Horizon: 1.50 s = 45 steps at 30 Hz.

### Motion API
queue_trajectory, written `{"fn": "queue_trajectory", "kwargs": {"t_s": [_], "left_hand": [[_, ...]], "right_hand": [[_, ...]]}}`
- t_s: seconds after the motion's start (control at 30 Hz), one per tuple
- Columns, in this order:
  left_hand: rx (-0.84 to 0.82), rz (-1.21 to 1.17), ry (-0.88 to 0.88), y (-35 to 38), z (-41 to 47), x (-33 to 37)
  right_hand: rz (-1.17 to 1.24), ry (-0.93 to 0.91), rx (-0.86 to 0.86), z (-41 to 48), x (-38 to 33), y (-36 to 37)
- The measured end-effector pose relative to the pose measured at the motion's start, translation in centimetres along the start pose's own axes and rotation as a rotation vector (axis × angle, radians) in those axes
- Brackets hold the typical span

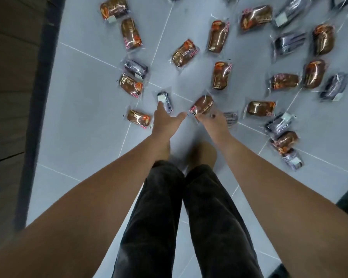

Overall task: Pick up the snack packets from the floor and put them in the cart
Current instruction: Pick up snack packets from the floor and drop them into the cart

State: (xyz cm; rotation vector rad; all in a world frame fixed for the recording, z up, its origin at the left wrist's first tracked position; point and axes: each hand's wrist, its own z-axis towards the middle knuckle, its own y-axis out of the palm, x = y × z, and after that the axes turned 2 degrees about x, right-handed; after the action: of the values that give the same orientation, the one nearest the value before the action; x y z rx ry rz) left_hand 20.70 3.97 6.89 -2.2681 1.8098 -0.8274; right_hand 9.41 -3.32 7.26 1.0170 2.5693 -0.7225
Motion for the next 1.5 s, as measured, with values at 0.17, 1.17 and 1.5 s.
{"fn": "queue_trajectory", "kwargs": {"t_s": [0.17,1.17,1.5], "left_hand": [[0.105,0.055,0.000,3.6,10.0,-3.9],[0.129,0.013,0.076,-5.2,-1.3,0.5],[0.198,-0.125,0.375,-12.3,-22.9,10.9]], "right_hand": [[0.030,0.119,0.103,9.0,5.2,4.7],[0.071,-0.062,0.216,-4.3,-2.1,0.4],[0.148,-0.144,0.183,-23.4,-11.4,-11.2]]}}
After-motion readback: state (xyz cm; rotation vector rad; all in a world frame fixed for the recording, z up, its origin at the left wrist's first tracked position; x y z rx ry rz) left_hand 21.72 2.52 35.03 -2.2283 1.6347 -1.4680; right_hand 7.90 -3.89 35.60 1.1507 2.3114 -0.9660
